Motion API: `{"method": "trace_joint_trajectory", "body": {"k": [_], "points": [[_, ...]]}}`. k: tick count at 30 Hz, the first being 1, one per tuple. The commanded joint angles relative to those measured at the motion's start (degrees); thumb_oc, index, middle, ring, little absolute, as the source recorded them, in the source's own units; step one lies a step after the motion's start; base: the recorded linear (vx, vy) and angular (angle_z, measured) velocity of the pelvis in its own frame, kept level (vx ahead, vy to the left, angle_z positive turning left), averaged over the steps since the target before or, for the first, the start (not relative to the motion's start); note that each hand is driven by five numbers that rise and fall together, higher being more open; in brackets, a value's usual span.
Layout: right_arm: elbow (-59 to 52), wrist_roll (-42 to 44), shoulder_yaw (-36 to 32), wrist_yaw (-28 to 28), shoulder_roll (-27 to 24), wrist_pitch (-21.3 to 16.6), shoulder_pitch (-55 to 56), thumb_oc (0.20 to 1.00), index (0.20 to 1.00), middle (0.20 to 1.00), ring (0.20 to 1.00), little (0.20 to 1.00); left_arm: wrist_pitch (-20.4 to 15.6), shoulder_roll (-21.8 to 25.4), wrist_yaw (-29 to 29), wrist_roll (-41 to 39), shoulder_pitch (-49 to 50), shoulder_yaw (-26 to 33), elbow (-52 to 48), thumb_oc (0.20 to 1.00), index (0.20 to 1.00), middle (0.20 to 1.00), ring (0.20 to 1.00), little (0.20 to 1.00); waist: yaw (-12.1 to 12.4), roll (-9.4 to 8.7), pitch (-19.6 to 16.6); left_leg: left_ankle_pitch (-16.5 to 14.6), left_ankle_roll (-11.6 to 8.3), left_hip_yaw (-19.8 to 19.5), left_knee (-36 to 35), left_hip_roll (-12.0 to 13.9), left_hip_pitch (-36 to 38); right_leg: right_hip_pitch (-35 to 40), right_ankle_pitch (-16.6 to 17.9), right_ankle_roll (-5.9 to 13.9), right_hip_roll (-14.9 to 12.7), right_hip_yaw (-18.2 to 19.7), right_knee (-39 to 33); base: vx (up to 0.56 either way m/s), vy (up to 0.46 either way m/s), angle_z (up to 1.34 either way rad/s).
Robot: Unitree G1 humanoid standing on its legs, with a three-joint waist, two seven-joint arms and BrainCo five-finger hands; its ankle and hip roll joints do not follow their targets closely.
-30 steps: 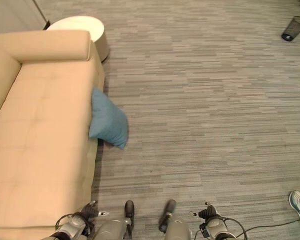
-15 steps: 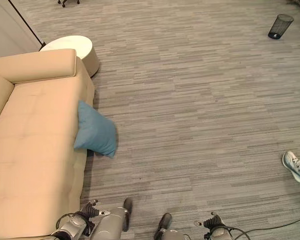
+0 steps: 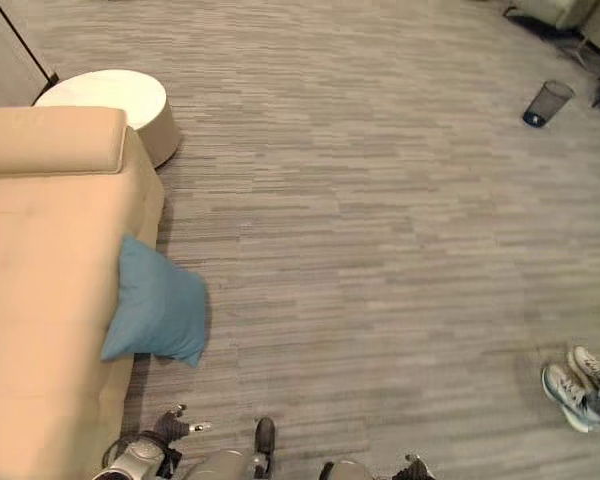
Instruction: Pick up all the scattered cushions and arrange them neatly on the sofa.
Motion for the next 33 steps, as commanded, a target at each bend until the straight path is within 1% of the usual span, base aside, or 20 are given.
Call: {"method": "trace_joint_trajectory", "body": {"k": [1,3,4,5,8,10,11,12,14,15,17,18,20,22,23,26,29,30,31,33], "points": [[-0.8,-1.6,1.7,-0.1,-0.3,-0.6,-1.8,1.000,1.000,1.000,1.000,1.000,-1.2,-0.7,1.2,-0.6,0.0,-0.2,-1.2,1.000,1.000,1.000,1.000,1.000,-1.4,3.22,3.7,-2.9,-5.75,-3.2,4.0,1.4,-1.1,7.1,10.3,-1.72,5.3,-0.8,-23.6,0.21,-0.060,1.28],[-1.7,-1.0,1.8,-0.6,-0.1,-0.7,-2.1,1.000,1.000,1.000,1.000,1.000,-1.3,-1.4,1.4,-0.2,-0.8,-1.1,-0.7,1.000,1.000,1.000,1.000,1.000,-3.0,2.96,4.1,-4.5,-6.18,-6.4,3.7,0.0,1.3,4.9,11.8,-1.15,7.7,3.8,-30.6,0.29,-0.103,1.19],[-1.7,-1.0,1.8,-0.6,-0.1,-0.7,-2.1,1.000,1.000,1.000,1.000,1.000,-1.3,-1.4,1.4,-0.2,-0.8,-1.1,-0.7,1.000,1.000,1.000,1.000,1.000,-3.1,3.00,4.1,-4.4,-6.19,-6.5,3.6,0.1,1.2,5.0,12.0,-1.16,7.7,3.7,-30.9,0.58,-0.244,1.51],[-1.8,-1.4,2.0,-0.5,0.1,-0.5,-1.8,1.000,1.000,1.000,1.000,1.000,-1.5,-2.5,0.9,0.8,-1.5,-1.6,1.2,1.000,1.000,1.000,1.000,1.000,-4.9,2.89,3.8,-6.2,-7.45,-11.0,2.8,-0.9,5.0,2.5,16.7,-0.07,7.6,5.6,-38.0,0.45,-0.187,1.40],[-1.7,-1.3,1.8,-0.7,0.1,-0.9,-1.6,1.000,1.000,1.000,1.000,1.000,-1.4,-3.0,0.8,2.0,-1.5,-2.1,2.0,1.000,1.000,1.000,1.000,1.000,-5.5,2.51,3.1,-8.1,-7.99,-13.0,3.8,-1.1,6.1,5.1,16.6,-0.37,6.8,5.2,-41.1,0.34,-0.194,1.15],[-1.2,-0.9,1.6,-0.6,0.2,-1.1,-1.7,1.000,1.000,1.000,1.000,1.000,-1.4,-3.3,0.6,2.0,-1.3,-2.0,2.4,1.000,1.000,1.000,1.000,1.000,-5.6,2.39,2.1,-8.8,-9.31,-12.3,5.8,0.0,6.2,7.5,16.3,-0.96,6.8,4.1,-41.9,0.27,-0.235,1.14],[-0.9,-0.4,1.6,-0.6,0.0,-1.4,-2.3,1.000,1.000,1.000,1.000,1.000,-1.5,-3.4,0.5,1.7,-1.1,-1.9,2.0,1.000,1.000,1.000,1.000,1.000,-5.3,2.09,2.4,-7.7,-10.78,-10.5,14.2,0.9,2.6,9.8,15.5,-1.81,6.5,2.8,-42.1,0.20,-0.194,0.88],[-0.9,-0.4,1.6,-0.6,0.0,-1.4,-2.3,1.000,1.000,1.000,1.000,1.000,-1.5,-3.4,0.5,1.7,-1.1,-1.9,2.0,1.000,1.000,1.000,1.000,1.000,-5.3,2.11,2.3,-7.7,-10.78,-10.5,14.3,0.9,2.6,9.7,15.5,-1.81,6.5,2.8,-42.1,0.14,-0.169,0.70],[-0.8,0.1,1.8,-0.6,-0.4,-1.4,-3.2,1.000,1.000,1.000,1.000,1.000,-1.4,-3.3,0.4,1.7,-1.0,-1.9,1.6,1.000,1.000,1.000,1.000,1.000,-4.8,1.68,3.0,-5.8,-11.79,-7.2,22.6,2.1,-1.9,11.8,14.4,-3.14,6.3,1.8,-42.3,0.09,-0.133,0.34],[-0.7,0.2,1.9,-0.5,-0.7,-1.4,-3.4,1.000,1.000,1.000,1.000,1.000,-1.4,-3.2,0.3,1.5,-0.6,-1.6,1.4,1.000,1.000,1.000,1.000,1.000,-4.4,1.54,3.0,-5.7,-11.60,-5.1,23.8,3.0,-3.0,12.9,13.6,-3.51,6.3,0.9,-42.7,0.11,-0.151,0.27],[-0.3,0.1,1.8,-0.5,-1.3,-1.5,-3.4,1.000,1.000,1.000,1.000,1.000,-1.4,-3.2,0.2,1.3,-0.1,-1.4,1.2,1.000,1.000,1.000,1.000,1.000,-3.9,1.59,2.5,-7.0,-10.83,-1.1,21.9,4.8,-3.7,15.0,12.3,-3.67,6.2,-1.1,-43.8,0.16,-0.152,0.46],[-0.3,0.3,1.5,-0.6,-1.5,-1.6,-3.2,1.000,1.000,1.000,1.000,1.000,-1.5,-3.1,0.1,2.1,0.1,-1.8,1.3,1.000,1.000,1.000,1.000,1.000,-3.3,1.39,1.9,-6.6,-10.17,4.0,17.9,5.5,-6.5,16.9,11.3,-3.52,5.9,-4.0,-44.7,0.16,-0.116,0.73],[-0.2,0.4,1.3,-0.7,-1.6,-1.5,-3.3,1.000,1.000,1.000,1.000,1.000,-1.3,-3.1,0.1,2.1,0.0,-1.9,0.9,1.000,1.000,1.000,1.000,1.000,-3.0,1.51,1.8,-6.0,-10.16,5.4,16.0,5.9,-6.8,17.5,10.9,-3.59,6.1,-4.5,-45.0,0.11,-0.054,0.80],[0.1,0.1,1.4,-0.7,-1.0,-0.9,-3.0,1.000,1.000,1.000,1.000,1.000,-1.2,-2.9,-0.2,2.2,0.3,-2.2,0.2,1.000,1.000,1.000,1.000,1.000,-2.5,2.58,1.5,-1.2,-10.90,11.7,10.7,8.0,-8.5,19.8,8.6,-4.05,7.2,-8.4,-44.1,0.19,-0.008,0.72],[0.1,0.1,1.4,-0.7,-1.0,-0.9,-3.0,1.000,1.000,1.000,1.000,1.000,-1.2,-2.9,-0.2,2.2,0.3,-2.2,0.2,1.000,1.000,1.000,1.000,1.000,-2.4,2.54,1.6,-1.2,-10.88,11.7,10.5,8.0,-8.3,19.9,8.5,-4.03,7.1,-8.3,-44.1,0.19,0.045,0.82],[0.2,-1.6,1.5,-0.3,-0.8,-0.8,-2.4,1.000,1.000,1.000,1.000,1.000,-1.1,-2.8,-0.1,1.9,1.9,-1.1,1.3,1.000,1.000,1.000,1.000,1.000,-1.5,2.82,1.0,-1.4,-9.97,7.9,8.3,6.2,-6.4,21.0,7.1,-3.39,6.4,-9.2,-41.1,0.15,0.098,0.12],[0.1,-3.1,1.3,-0.1,-0.6,-0.5,-2.4,1.000,1.000,1.000,1.000,1.000,-0.9,-2.4,-0.2,2.0,2.7,0.2,2.2,1.000,1.000,1.000,1.000,1.000,-1.1,3.07,0.2,-1.9,-8.52,6.7,5.2,4.8,-3.4,19.1,7.5,-1.90,4.2,-9.8,-33.6,0.14,0.119,-0.09],[-0.3,-3.4,1.1,0.2,-0.5,-0.3,-3.0,1.000,1.000,1.000,1.000,1.000,-0.8,-1.9,-0.2,2.6,2.7,0.4,2.4,1.000,1.000,1.000,1.000,1.000,-1.5,3.91,0.3,-2.1,-7.78,5.4,4.0,4.5,-1.6,16.6,8.3,-0.78,3.1,-9.1,-27.3,0.11,0.096,0.33],[-0.3,-3.4,1.1,0.2,-0.5,-0.3,-3.0,1.000,1.000,1.000,1.000,1.000,-0.8,-1.9,-0.2,2.6,2.7,0.4,2.4,1.000,1.000,1.000,1.000,1.000,-1.5,3.85,0.3,-2.0,-7.74,5.4,3.9,4.4,-1.6,16.5,8.1,-0.74,2.9,-9.0,-27.0,0.12,0.072,0.58],[-1.0,-2.9,1.0,0.3,0.0,-0.6,-3.0,1.000,1.000,1.000,1.000,1.000,-1.1,-1.6,-0.1,2.9,2.8,0.1,2.3,1.000,1.000,1.000,1.000,1.000,-2.2,4.81,0.0,-1.9,-7.64,2.8,2.1,3.5,0.5,14.2,8.6,-1.28,3.4,-5.0,-27.4,0.13,0.010,0.82]]}}
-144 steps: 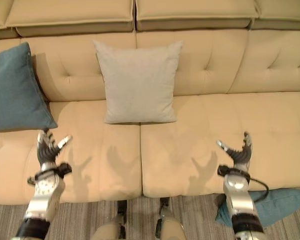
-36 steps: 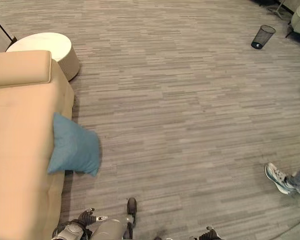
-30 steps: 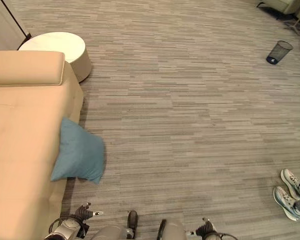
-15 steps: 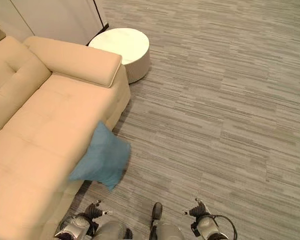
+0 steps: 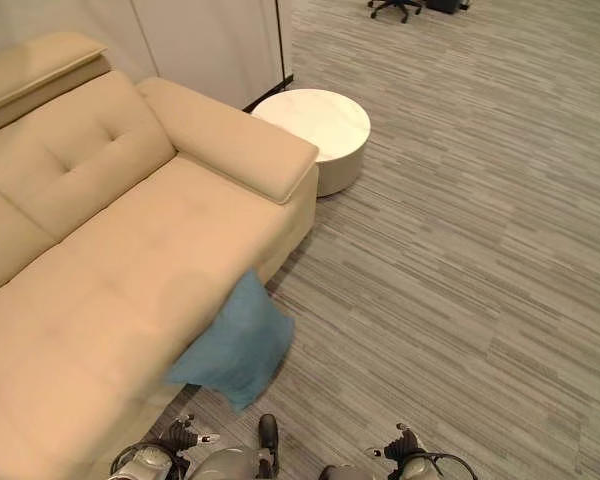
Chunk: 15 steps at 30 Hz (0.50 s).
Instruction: Pick up all the scattered cushions and arrange them neatly on the sofa.
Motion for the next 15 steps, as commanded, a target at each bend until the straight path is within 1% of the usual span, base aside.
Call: {"method": "trace_joint_trajectory", "body": {"k": [1,2,3,4,5,6,7,8,9,10,11,12,13,14,15], "points": [[-0.3,-0.7,-0.6,-0.1,-0.9,-0.3,-0.8,1.000,1.000,1.000,1.000,1.000,-0.3,-0.4,0.3,1.7,1.1,-0.4,0.1,1.000,1.000,1.000,1.000,1.000,0.9,1.56,-1.0,-5.8,-3.72,-1.7,4.4,0.8,-0.3,0.1,8.3,-0.12,2.5,5.7,-10.4,0.12,-0.026,0.80],[-0.6,-0.5,-0.5,-0.2,-0.8,-0.4,-1.0,1.000,1.000,1.000,1.000,1.000,-0.5,-0.3,0.4,1.7,1.0,-0.5,0.1,1.000,1.000,1.000,1.000,1.000,0.8,1.91,-1.0,-5.5,-3.92,-2.4,3.7,0.7,-0.1,-1.0,8.8,-0.08,2.4,6.6,-12.1,0.13,-0.069,0.90],[-1.2,-0.2,-0.4,-0.4,-0.5,-0.5,-1.5,1.000,1.000,1.000,1.000,1.000,-0.7,-0.2,0.4,1.9,0.6,-1.4,-0.4,1.000,1.000,1.000,1.000,1.000,-0.1,2.37,-1.1,-5.1,-4.41,-4.8,2.5,0.1,0.7,-2.8,10.5,0.20,2.6,9.9,-16.1,0.18,-0.097,1.13],[-1.6,0.0,-0.5,-0.5,-0.4,-0.5,-1.8,1.000,1.000,1.000,1.000,1.000,-0.8,-0.3,0.3,2.1,0.2,-1.9,-0.7,1.000,1.000,1.000,1.000,1.000,-0.7,2.40,-0.9,-5.1,-4.54,-6.2,2.4,-0.3,1.1,-3.5,11.7,0.61,2.8,12.5,-18.6,0.23,-0.147,1.34],[-1.7,0.4,-0.6,-0.9,-0.1,-0.3,-2.3,1.000,1.000,1.000,1.000,1.000,-0.9,-0.6,0.4,2.5,-0.6,-3.0,-1.1,1.000,1.000,1.000,1.000,1.000,-1.9,2.74,-0.8,-5.5,-4.76,-9.2,2.7,-1.3,1.6,-5.6,13.9,1.59,3.4,18.5,-21.3,0.18,-0.141,1.20],[-1.7,0.5,-0.6,-0.9,0.0,-0.2,-2.4,1.000,1.000,1.000,1.000,1.000,-0.9,-0.7,0.4,2.6,-1.1,-3.4,-1.3,1.000,1.000,1.000,1.000,1.000,-2.4,2.75,-0.6,-5.9,-4.89,-10.5,3.2,-1.6,1.8,-5.7,14.6,1.87,3.4,20.1,-22.2,0.13,-0.112,0.87],[-1.7,0.5,-0.6,-0.9,0.0,-0.2,-2.5,1.000,1.000,1.000,1.000,1.000,-0.9,-0.7,0.4,2.6,-1.1,-3.4,-1.3,1.000,1.000,1.000,1.000,1.000,-2.5,2.80,-0.4,-5.9,-4.90,-10.6,3.2,-1.6,1.9,-5.5,14.6,1.86,3.4,20.0,-22.3,0.08,-0.148,1.04],[-1.6,0.2,-0.4,-1.1,0.1,0.1,-2.9,1.000,1.000,1.000,1.000,1.000,-0.9,-0.8,0.3,2.6,-1.6,-3.9,-1.3,1.000,1.000,1.000,1.000,1.000,-2.7,2.62,-0.4,-6.5,-5.30,-12.3,4.0,-1.8,2.0,-5.5,15.6,2.13,2.6,20.2,-23.2,0.06,-0.170,1.24],[-1.5,0.0,-0.4,-1.1,0.1,0.0,-3.2,1.000,1.000,1.000,1.000,1.000,-0.9,-0.8,0.1,2.7,-1.7,-4.0,-1.1,1.000,1.000,1.000,1.000,1.000,-2.6,2.27,-0.6,-6.9,-5.60,-12.9,4.4,-1.9,1.9,-4.3,15.6,2.17,1.9,19.3,-24.3,0.06,-0.170,1.13],[-1.5,0.0,-0.4,-1.1,0.1,0.0,-3.2,1.000,1.000,1.000,1.000,1.000,-0.9,-0.7,0.1,2.7,-1.7,-4.0,-1.1,1.000,1.000,1.000,1.000,1.000,-2.7,2.29,-0.5,-6.9,-5.61,-13.1,4.5,-1.9,2.0,-4.1,15.6,2.17,1.8,19.1,-24.4,0.05,-0.197,0.95],[-1.2,-0.2,-0.2,-0.9,0.5,-0.1,-3.4,1.000,1.000,1.000,1.000,1.000,-0.8,-0.9,0.1,2.9,-1.2,-3.9,-0.5,1.000,1.000,1.000,1.000,1.000,-2.1,1.81,-1.7,-7.0,-6.24,-14.0,4.2,-1.6,2.0,-2.3,15.3,2.11,1.6,17.9,-25.9,0.03,-0.135,0.83],[-1.2,-0.2,-0.2,-0.9,0.5,-0.1,-3.4,1.000,1.000,1.000,1.000,1.000,-0.8,-0.9,0.1,2.9,-1.2,-3.9,-0.5,1.000,1.000,1.000,1.000,1.000,-2.2,1.83,-1.7,-7.0,-6.26,-14.1,4.2,-1.6,2.0,-2.1,15.3,2.10,1.6,17.8,-26.0,0.07,-0.282,0.88],[1.3,2.8,-4.5,4.9,-8.3,-1.3,-2.7,1.000,1.000,1.000,1.000,1.000,-2.0,1.0,-1.6,3.3,-0.4,-1.6,0.0,1.000,1.000,1.000,1.000,1.000,-1.9,0.81,-2.2,-6.7,-7.14,-14.1,3.9,-0.4,2.2,-1.0,14.8,2.05,2.0,17.5,-26.4,0.03,-0.147,0.55],[1.3,2.8,-4.6,4.9,-8.4,-1.3,-2.7,1.000,1.000,1.000,1.000,1.000,-2.0,1.0,-1.6,3.3,-0.4,-1.7,0.0,1.000,1.000,1.000,1.000,1.000,-1.9,0.81,-2.3,-6.5,-7.13,-14.2,3.8,-0.4,2.0,-1.2,15.0,2.07,2.0,17.4,-26.5,-0.01,-0.498,0.33],[-0.1,4.4,-2.8,3.5,-8.2,-3.1,-3.9,1.000,1.000,1.000,1.000,1.000,-1.6,1.6,-1.8,3.1,-1.3,-2.5,1.0,1.000,1.000,1.000,1.000,1.000,-1.1,-0.79,-2.1,-5.6,-8.77,-15.0,3.6,1.7,0.7,-0.2,14.0,1.36,3.2,16.2,-26.6,-0.04,-0.352,0.56]]}}
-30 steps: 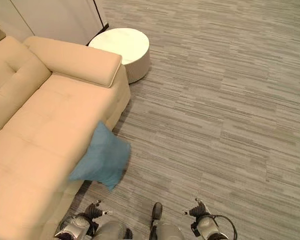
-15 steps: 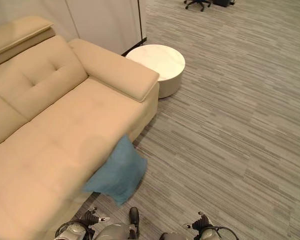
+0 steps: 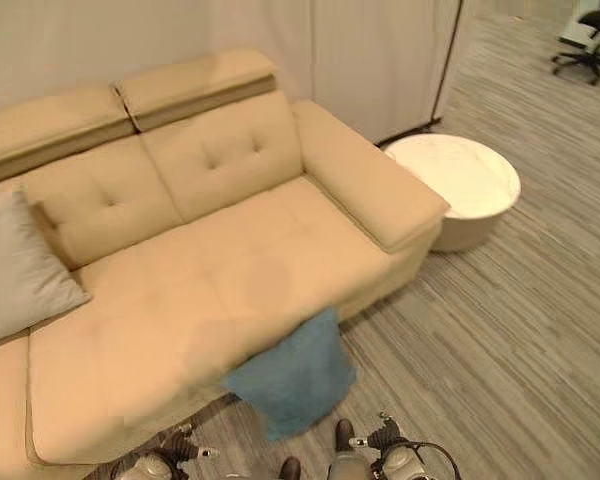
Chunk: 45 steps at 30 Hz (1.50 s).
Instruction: Pick up all the scattered cushions and arrange them neatly on the sofa.
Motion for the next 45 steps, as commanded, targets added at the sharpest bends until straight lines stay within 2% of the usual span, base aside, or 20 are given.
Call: {"method": "trace_joint_trajectory", "body": {"k": [1,4,7,11,13,15,18,20,21,23,25,30,35,36,37,39,40,41,43,45], "points": [[-0.3,3.6,-0.9,-0.6,-6.6,-1.3,-0.7,1.000,1.000,1.000,1.000,1.000,-0.6,2.7,-0.3,1.0,-4.5,-0.5,1.8,1.000,1.000,1.000,1.000,1.000,-0.6,-2.05,1.0,0.1,-1.76,6.8,3.4,5.7,-6.9,1.5,-6.0,5.75,-1.1,1.6,2.5,-0.06,-0.512,0.77],[-1.7,3.7,1.3,-0.2,-5.0,-1.2,0.1,1.000,1.000,1.000,1.000,1.000,-0.2,1.9,-0.4,0.3,-4.5,-0.7,2.7,1.000,1.000,1.000,1.000,1.000,-0.4,-2.37,2.0,0.6,-3.02,6.6,6.2,7.2,-9.7,3.2,-7.5,4.03,0.0,-0.8,1.7,-0.06,-0.261,0.61],[-0.3,3.8,1.7,-0.5,-4.4,-0.8,0.7,1.000,1.000,1.000,1.000,1.000,-0.2,1.1,-0.1,0.0,-4.5,-0.3,2.3,1.000,1.000,1.000,1.000,1.000,-1.3,-3.61,2.9,-0.1,-2.16,18.5,11.8,10.5,-12.4,5.8,-8.2,3.08,-0.3,-4.9,-0.4,-0.10,-0.184,0.81],[2.1,4.1,1.5,0.3,-3.3,-0.2,1.7,1.000,1.000,1.000,1.000,1.000,0.0,1.0,-0.9,0.5,-3.4,0.2,2.9,1.000,1.000,1.000,1.000,1.000,-1.6,-3.95,1.7,-1.3,-0.50,22.7,10.6,8.9,-11.1,6.7,-8.3,2.70,0.5,-6.4,-0.7,0.03,-0.034,0.63],[2.5,3.6,1.5,0.6,-2.5,-0.3,1.8,1.000,1.000,1.000,1.000,1.000,0.2,1.3,-0.9,0.4,-2.4,1.0,3.7,1.000,1.000,1.000,1.000,1.000,-1.1,-4.20,0.2,-0.9,0.14,19.8,5.4,6.4,-8.2,6.8,-8.3,3.24,1.1,-6.5,0.4,0.16,0.111,0.08],[2.3,3.6,1.5,0.7,-2.4,-0.3,1.8,1.000,1.000,1.000,1.000,1.000,0.2,1.4,-1.0,0.3,-2.3,1.2,3.7,1.000,1.000,1.000,1.000,1.000,-0.9,-4.28,0.1,-1.0,0.44,19.7,4.8,6.2,-7.6,6.7,-8.4,3.34,1.0,-6.3,1.0,0.07,0.078,-0.04],[2.1,3.0,1.8,0.7,-2.2,-0.1,1.2,1.000,1.000,1.000,1.000,1.000,0.3,2.5,-0.7,0.2,-2.5,2.1,3.9,1.000,1.000,1.000,1.000,1.000,-0.4,-4.08,0.4,-0.5,1.55,18.4,2.9,5.9,-6.6,4.0,-9.1,4.50,-0.3,-6.1,8.1,0.03,0.080,-0.07],[1.7,3.3,1.6,0.7,-2.0,-0.2,0.9,1.000,1.000,1.000,1.000,1.000,0.1,3.2,-0.5,0.4,-2.9,2.0,3.9,1.000,1.000,1.000,1.000,1.000,-1.0,-3.90,0.8,-0.3,1.81,16.9,2.4,5.8,-6.3,1.9,-9.0,5.30,0.5,-1.7,10.4,0.01,0.004,0.04],[1.7,3.3,1.6,0.7,-2.0,-0.2,0.9,1.000,1.000,1.000,1.000,1.000,0.1,3.2,-0.5,0.4,-2.9,2.0,3.9,1.000,1.000,1.000,1.000,1.000,-1.0,-3.90,0.9,-0.3,1.81,16.9,2.4,5.8,-6.3,1.8,-9.0,5.30,0.5,-1.7,10.4,0.04,-0.025,0.18],[1.8,3.7,1.5,0.8,-2.1,0.0,1.0,1.000,1.000,1.000,1.000,1.000,-0.3,3.7,-0.2,0.6,-3.2,1.9,4.0,1.000,1.000,1.000,1.000,1.000,-1.8,-3.48,1.0,-0.1,1.43,15.4,1.7,5.7,-6.0,0.7,-7.5,5.50,0.5,4.3,7.1,0.07,-0.060,0.27],[1.9,3.8,1.4,0.8,-2.1,0.1,1.0,1.000,1.000,1.000,1.000,1.000,-0.4,3.7,-0.2,0.5,-3.4,1.8,3.9,1.000,1.000,1.000,1.000,1.000,-1.9,-3.46,1.1,-0.1,1.30,14.8,1.7,5.7,-5.9,0.3,-7.0,5.56,0.5,4.9,6.7,0.07,-0.061,0.33],[1.9,3.8,1.7,0.4,-2.2,-0.3,1.1,1.000,1.000,1.000,1.000,1.000,-0.5,3.6,0.1,-0.1,-4.0,2.2,3.8,1.000,1.000,1.000,1.000,1.000,-1.9,-4.05,0.5,0.6,-0.53,13.8,0.1,6.6,-5.8,3.1,-6.3,5.30,0.1,2.2,1.0,0.08,-0.161,0.53],[1.8,4.5,1.2,-0.7,-2.6,-0.9,0.8,1.000,1.000,1.000,1.000,1.000,-1.0,3.8,1.5,-3.3,-4.8,3.8,2.1,1.000,1.000,1.000,1.000,1.000,-1.5,-4.29,1.0,1.0,-1.21,12.9,-0.2,7.4,-5.9,3.9,-7.2,4.67,0.6,0.2,0.8,0.01,-0.096,0.21],[0.5,6.6,0.0,-2.3,-3.2,-1.6,-1.0,1.000,1.000,1.000,1.000,1.000,-2.1,4.3,3.9,-8.1,-6.9,5.7,-0.4,1.000,1.000,1.000,1.000,1.000,-1.2,-4.65,3.9,1.3,-1.46,12.3,1.6,7.7,-8.8,1.3,-7.9,4.14,0.5,-0.8,3.2,-0.14,-0.066,0.16],[0.5,6.6,0.0,-2.3,-3.2,-1.6,-1.1,1.000,1.000,1.000,1.000,1.000,-2.1,4.3,3.9,-8.1,-7.0,5.7,-0.4,1.000,1.000,1.000,1.000,1.000,-1.2,-4.65,3.9,1.2,-1.46,12.2,1.7,7.7,-8.9,1.1,-7.9,4.14,0.5,-0.9,3.3,-0.32,-0.097,0.11],[-2.8,9.2,-1.3,-5.1,-4.5,-2.6,-4.4,1.000,1.000,1.000,1.000,1.000,-4.1,4.9,7.1,-13.3,-10.2,6.6,-4.0,1.000,1.000,1.000,1.000,1.000,-1.1,-4.92,8.1,1.6,-1.75,11.7,6.3,7.3,-16.0,-6.1,-8.0,3.31,0.0,-2.0,8.7,-0.28,-0.046,0.14],[-2.8,9.2,-1.3,-5.1,-4.5,-2.6,-4.5,1.000,1.000,1.000,1.000,1.000,-4.1,4.8,7.1,-13.3,-10.3,6.6,-4.0,1.000,1.000,1.000,1.000,1.000,-1.2,-4.91,7.9,1.5,-1.75,11.7,6.5,7.2,-16.4,-6.5,-8.1,3.31,0.0,-2.0,8.9,-0.28,-0.026,0.47],[-7.6,11.8,-1.9,-8.1,-6.0,-3.3,-6.9,1.000,1.000,1.000,1.000,1.000,-6.3,5.3,10.8,-17.6,-12.7,7.0,-8.5,1.000,1.000,1.000,1.000,1.000,-1.0,-4.48,10.2,1.8,-1.86,11.5,11.3,6.6,-24.1,-14.4,-8.8,2.42,-0.5,-2.6,14.4,-0.24,-0.006,0.36],[-9.4,12.6,-2.1,-9.0,-6.4,-3.7,-7.9,1.000,1.000,1.000,1.000,1.000,-7.0,5.5,11.8,-18.9,-13.6,7.0,-9.9,1.000,1.000,1.000,1.000,1.000,-1.1,-4.38,10.8,1.9,-1.97,11.5,12.8,6.7,-26.9,-17.3,-9.0,2.17,-0.7,-2.8,16.1,-0.18,0.001,0.19],[-13.1,15.3,-2.3,-11.6,-7.2,-4.6,-11.8,1.000,1.000,1.000,1.000,1.000,-8.7,5.8,13.8,-22.6,-16.0,7.0,-13.3,1.000,1.000,1.000,1.000,1.000,-1.0,-3.93,12.2,2.5,-2.22,11.6,15.4,7.2,-33.3,-24.0,-9.6,1.82,-1.4,-2.8,19.8,-0.14,0.020,0.14]]}}
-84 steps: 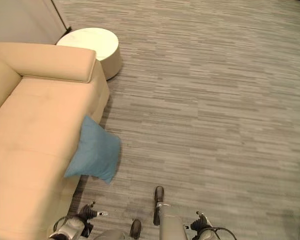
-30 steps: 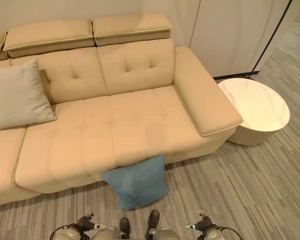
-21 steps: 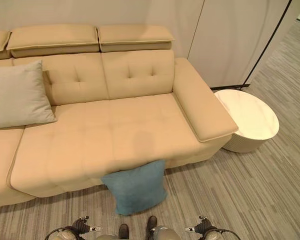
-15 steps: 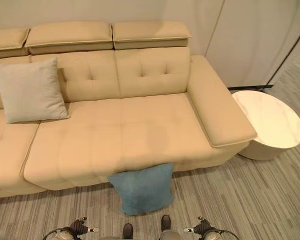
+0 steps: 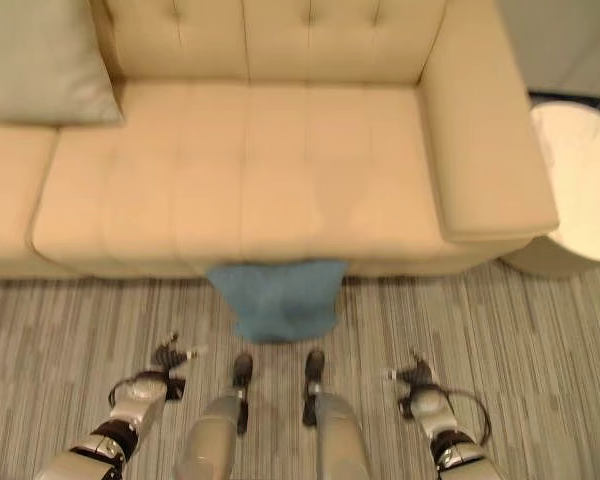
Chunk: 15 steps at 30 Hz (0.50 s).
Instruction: Pick up all the scattered cushions and arrange them neatly on the sofa.
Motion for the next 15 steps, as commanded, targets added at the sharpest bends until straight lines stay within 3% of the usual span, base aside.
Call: {"method": "trace_joint_trajectory", "body": {"k": [1,2,3,4,10,15], "points": [[-5.4,5.2,1.6,-5.2,-1.0,-2.6,0.2,1.000,1.000,1.000,1.000,1.000,-4.2,0.4,4.8,-7.0,1.7,0.3,-3.1,1.000,1.000,1.000,1.000,1.000,-0.4,0.62,-4.3,0.8,0.24,2.3,-0.7,-1.1,-4.8,-3.5,-2.8,4.58,-2.4,0.8,3.0,-0.04,-0.008,0.06],[-6.4,6.0,1.7,-6.2,-1.0,-3.0,-1.3,1.000,1.000,1.000,1.000,1.000,-4.7,0.5,5.2,-8.2,0.8,0.3,-3.9,1.000,1.000,1.000,1.000,1.000,-0.5,0.71,-4.0,-1.0,-0.05,2.3,0.7,-0.9,-6.6,-5.6,-4.7,4.91,-2.4,1.5,5.0,-0.08,0.007,-0.01],[-6.4,6.0,1.6,-6.2,-1.0,-3.0,-1.5,1.000,1.000,1.000,1.000,1.000,-4.7,0.5,5.2,-8.2,0.6,0.2,-3.9,1.000,1.000,1.000,1.000,1.000,-0.5,0.72,-3.9,0.8,0.19,2.4,0.5,-1.1,-7.6,-6.4,-3.0,4.60,-2.7,1.1,4.5,0.00,-0.017,-0.09],[-7.2,6.9,1.9,-7.0,-1.2,-3.4,-2.9,1.000,1.000,1.000,1.000,1.000,-5.2,0.4,5.6,-9.0,-0.7,-0.2,-4.4,1.000,1.000,1.000,1.000,1.000,-0.7,0.83,-3.9,-1.1,-0.04,2.2,2.1,-1.1,-9.5,-8.5,-5.0,4.77,-2.7,1.8,6.5,-0.07,0.007,0.09],[-12.1,12.0,1.9,-9.8,-3.8,-6.7,-14.3,1.000,1.000,1.000,1.000,1.000,-6.6,2.6,6.0,-12.2,-10.2,-3.3,-8.2,1.000,1.000,1.000,1.000,1.000,-2.0,1.37,-3.2,-1.6,-0.30,1.6,8.9,-1.0,-26.7,-25.6,-6.0,4.79,-3.7,3.8,14.5,-0.06,-0.006,0.06],[-12.8,14.9,2.4,-10.3,-5.1,-8.0,-20.4,1.000,1.000,1.000,1.000,1.000,-7.4,4.5,5.6,-14.4,-16.0,-4.3,-9.4,1.000,1.000,1.000,1.000,1.000,-2.8,1.80,-4.0,-1.8,-0.16,1.7,11.5,-0.8,-35.8,-34.4,-6.2,5.10,-4.1,5.4,17.5,-0.01,-0.006,0.04]]}}
